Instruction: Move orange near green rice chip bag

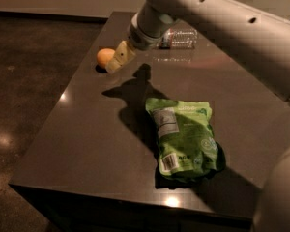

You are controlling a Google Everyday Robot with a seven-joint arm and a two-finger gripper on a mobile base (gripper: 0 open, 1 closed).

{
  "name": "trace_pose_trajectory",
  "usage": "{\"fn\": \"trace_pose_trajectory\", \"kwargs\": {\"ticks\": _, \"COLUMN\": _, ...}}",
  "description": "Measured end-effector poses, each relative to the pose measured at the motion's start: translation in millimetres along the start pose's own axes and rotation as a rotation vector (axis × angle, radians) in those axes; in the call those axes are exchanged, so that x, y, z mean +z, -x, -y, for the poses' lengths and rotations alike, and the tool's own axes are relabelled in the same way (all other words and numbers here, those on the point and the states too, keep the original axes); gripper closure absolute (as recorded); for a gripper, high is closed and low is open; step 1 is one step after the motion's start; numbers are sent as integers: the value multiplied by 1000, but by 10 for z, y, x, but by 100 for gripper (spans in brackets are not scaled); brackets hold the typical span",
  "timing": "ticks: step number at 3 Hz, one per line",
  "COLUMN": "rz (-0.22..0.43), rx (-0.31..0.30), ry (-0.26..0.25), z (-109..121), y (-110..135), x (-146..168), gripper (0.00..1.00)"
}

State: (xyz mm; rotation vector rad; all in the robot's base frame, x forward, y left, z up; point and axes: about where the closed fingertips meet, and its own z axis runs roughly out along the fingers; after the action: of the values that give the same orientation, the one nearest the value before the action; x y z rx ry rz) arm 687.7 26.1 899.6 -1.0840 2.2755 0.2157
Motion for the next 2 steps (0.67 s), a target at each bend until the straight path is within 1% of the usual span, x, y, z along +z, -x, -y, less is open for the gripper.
{"fn": "trace_pose_trajectory", "kwargs": {"ticks": 1, "rz": -4, "rx": 2, "ry": 17, "z": -97, "y": 243, "x": 351, "gripper": 0}}
{"fn": "trace_pose_trajectory", "kwargs": {"ticks": 2, "rz": -27, "rx": -15, "ry": 21, "z": -102, "y": 411, "x": 633, "gripper": 0}}
